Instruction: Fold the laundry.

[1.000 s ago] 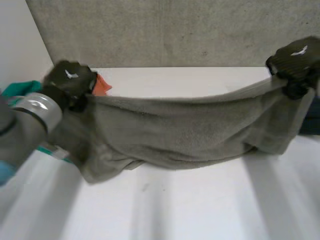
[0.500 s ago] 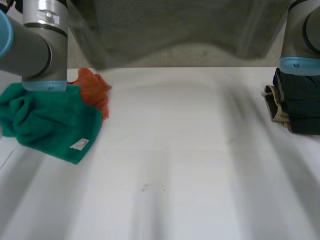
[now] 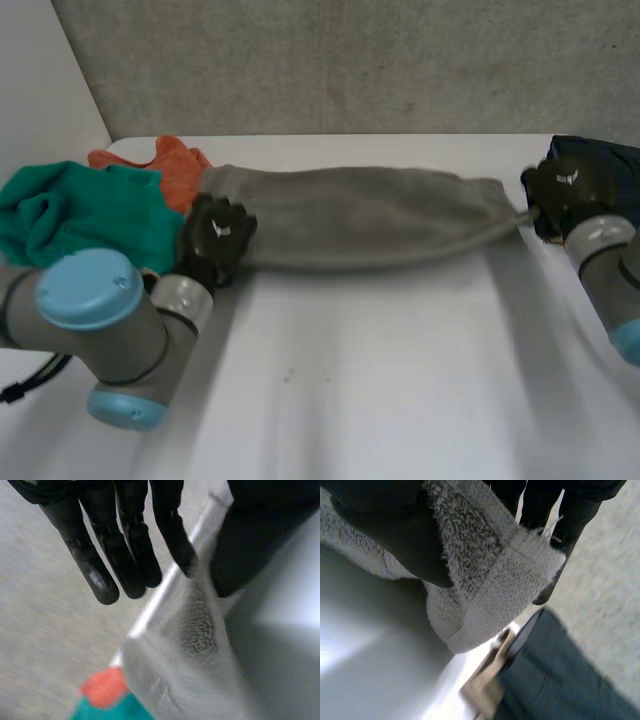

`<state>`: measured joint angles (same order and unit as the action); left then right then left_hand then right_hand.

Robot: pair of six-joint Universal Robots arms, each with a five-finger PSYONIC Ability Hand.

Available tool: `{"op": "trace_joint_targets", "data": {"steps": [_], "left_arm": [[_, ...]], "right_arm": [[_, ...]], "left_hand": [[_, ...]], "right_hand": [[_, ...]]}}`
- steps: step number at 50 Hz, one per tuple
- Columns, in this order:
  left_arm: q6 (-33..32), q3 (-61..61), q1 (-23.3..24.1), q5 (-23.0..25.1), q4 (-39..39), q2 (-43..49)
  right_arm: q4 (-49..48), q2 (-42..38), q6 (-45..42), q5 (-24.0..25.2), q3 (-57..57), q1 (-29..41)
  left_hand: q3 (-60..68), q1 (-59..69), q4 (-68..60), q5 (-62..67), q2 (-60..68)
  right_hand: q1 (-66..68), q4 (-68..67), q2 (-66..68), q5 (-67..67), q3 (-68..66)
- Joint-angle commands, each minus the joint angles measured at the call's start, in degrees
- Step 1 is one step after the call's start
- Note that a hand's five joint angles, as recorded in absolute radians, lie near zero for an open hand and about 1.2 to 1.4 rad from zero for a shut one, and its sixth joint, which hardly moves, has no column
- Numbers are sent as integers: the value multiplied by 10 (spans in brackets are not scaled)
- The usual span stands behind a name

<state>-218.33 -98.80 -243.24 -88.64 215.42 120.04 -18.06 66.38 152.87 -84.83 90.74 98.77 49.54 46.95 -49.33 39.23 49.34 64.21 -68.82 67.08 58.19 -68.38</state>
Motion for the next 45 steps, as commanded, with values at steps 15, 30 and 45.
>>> {"op": "trace_joint_targets", "data": {"steps": [15,30,45], "left_arm": [[154,-59,-126,93,-187,-129],[144,-62,-175,167,-157,-51],[132,-11,-170,167,-132,20]], "right_arm": [[2,0,1,5,31,-15],[2,0,1,6,37,-15],[1,-1,0,7,45,-16]], "left_hand": [[-269,-243,267,-266,-267],[-202,-176,199,-198,-200],[-54,-28,51,-50,-52]], "right_hand": [[158,-112,129,118,-116],[158,-112,129,118,-116],[158,-112,129,118,-116]]}}
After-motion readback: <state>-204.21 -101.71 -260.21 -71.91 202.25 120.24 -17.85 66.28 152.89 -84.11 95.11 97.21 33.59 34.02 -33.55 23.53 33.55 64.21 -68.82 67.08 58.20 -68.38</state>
